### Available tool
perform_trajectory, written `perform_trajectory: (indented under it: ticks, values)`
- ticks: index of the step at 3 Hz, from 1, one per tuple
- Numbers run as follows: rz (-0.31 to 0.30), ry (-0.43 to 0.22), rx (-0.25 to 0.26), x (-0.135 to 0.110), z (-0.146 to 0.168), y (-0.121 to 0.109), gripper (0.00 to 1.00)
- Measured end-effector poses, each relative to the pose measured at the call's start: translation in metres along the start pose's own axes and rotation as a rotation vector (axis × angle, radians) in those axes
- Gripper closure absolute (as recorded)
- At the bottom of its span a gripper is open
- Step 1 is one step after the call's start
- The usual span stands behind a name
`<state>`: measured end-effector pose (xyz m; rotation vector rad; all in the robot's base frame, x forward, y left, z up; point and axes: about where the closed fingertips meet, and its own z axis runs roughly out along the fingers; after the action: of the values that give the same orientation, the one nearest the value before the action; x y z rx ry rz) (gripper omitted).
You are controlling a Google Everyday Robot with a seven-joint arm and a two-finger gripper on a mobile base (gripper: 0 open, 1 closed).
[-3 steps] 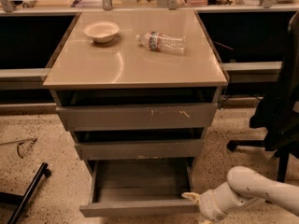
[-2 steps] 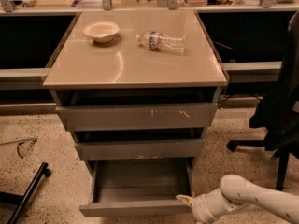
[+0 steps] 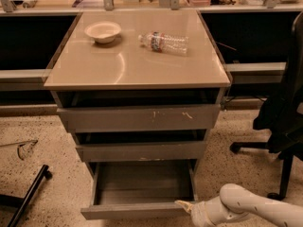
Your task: Close bottom drawer
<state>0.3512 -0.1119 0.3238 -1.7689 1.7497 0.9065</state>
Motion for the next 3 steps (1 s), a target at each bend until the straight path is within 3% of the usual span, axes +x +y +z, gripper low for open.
perform_trajectory:
  ticks: [1,3]
  values:
    - [0.027,-0.019,-0.022,0.023,0.019,0.005,0.0]
    - [0.05,0.019,-0.088,0.092,0.084,0.014,0.0]
